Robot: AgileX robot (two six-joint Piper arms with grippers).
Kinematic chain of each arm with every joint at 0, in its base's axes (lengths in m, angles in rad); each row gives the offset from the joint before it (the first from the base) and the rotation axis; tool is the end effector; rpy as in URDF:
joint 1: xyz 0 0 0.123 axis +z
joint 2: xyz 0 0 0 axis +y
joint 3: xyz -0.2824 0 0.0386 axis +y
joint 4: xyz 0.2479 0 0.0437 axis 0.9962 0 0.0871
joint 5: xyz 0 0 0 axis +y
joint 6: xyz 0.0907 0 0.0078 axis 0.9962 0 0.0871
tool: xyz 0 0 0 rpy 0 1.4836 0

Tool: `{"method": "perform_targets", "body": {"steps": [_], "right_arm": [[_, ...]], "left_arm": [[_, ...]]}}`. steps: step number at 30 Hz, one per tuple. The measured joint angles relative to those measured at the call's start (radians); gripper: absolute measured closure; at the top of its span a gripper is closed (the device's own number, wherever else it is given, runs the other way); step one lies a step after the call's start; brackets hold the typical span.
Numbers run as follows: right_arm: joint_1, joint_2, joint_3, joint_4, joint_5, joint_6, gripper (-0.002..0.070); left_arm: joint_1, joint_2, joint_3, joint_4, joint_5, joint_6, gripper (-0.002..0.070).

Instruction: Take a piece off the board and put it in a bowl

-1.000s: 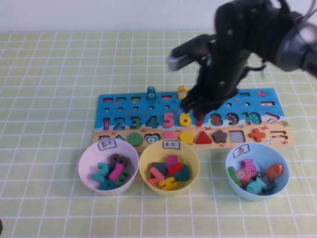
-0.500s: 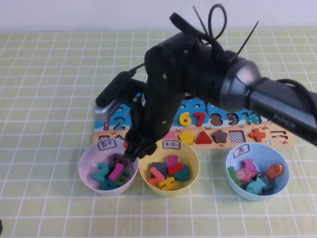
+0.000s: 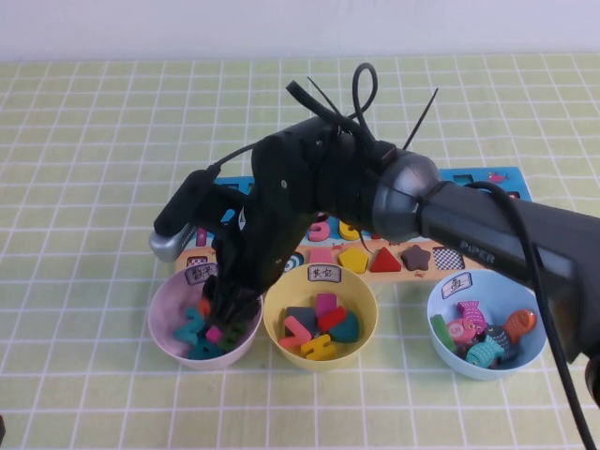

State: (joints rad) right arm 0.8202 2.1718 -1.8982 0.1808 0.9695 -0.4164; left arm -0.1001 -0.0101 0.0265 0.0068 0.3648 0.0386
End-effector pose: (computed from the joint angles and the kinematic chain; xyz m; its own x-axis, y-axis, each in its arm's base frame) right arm 0.3167 0.3594 0.2270 -0.3561 -0.8287 -0.4318 -0.9192 0.3938 0.0022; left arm 0.0527 -0.0051 0.1719 -0.2837 0.0737 -0.9561 0.1105 0.9929 0.0437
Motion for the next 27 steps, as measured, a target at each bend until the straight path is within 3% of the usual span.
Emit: {"method": "perform_targets", "body": {"steps": [3, 6, 9, 13, 16, 21, 27], "right_arm": [[0.0, 0.002, 0.0, 0.002, 0.0, 0.0, 0.0159], [0.0, 0.004, -0.029, 0.002, 0.037, 0.008, 0.0128], [0.0, 0.004, -0.094, 0.002, 0.104, 0.064, 0.0211], [0.0, -0.035, -0.163, 0.002, 0.185, 0.119, 0.0513], [0.0, -0.101, -0.168, 0.002, 0.198, 0.142, 0.0636], [-0.002, -0.265, -0.085, 0.007, 0.126, 0.171, 0.0685], [-0.002, -0.519, 0.251, 0.003, -0.121, 0.21, 0.0691]], "left_arm": [[0.0, 0.0, 0.0, 0.0, 0.0, 0.0, 0.0678], [0.0, 0.0, 0.0, 0.0, 0.0, 0.0, 0.0678], [0.0, 0.0, 0.0, 0.0, 0.0, 0.0, 0.0678], [0.0, 0.0, 0.0, 0.0, 0.0, 0.0, 0.0678], [0.0, 0.0, 0.0, 0.0, 0.0, 0.0, 0.0678], [0.0, 0.0, 0.0, 0.0, 0.0, 0.0, 0.0678], [0.0, 0.0, 0.0, 0.0, 0.0, 0.0, 0.0678]]}}
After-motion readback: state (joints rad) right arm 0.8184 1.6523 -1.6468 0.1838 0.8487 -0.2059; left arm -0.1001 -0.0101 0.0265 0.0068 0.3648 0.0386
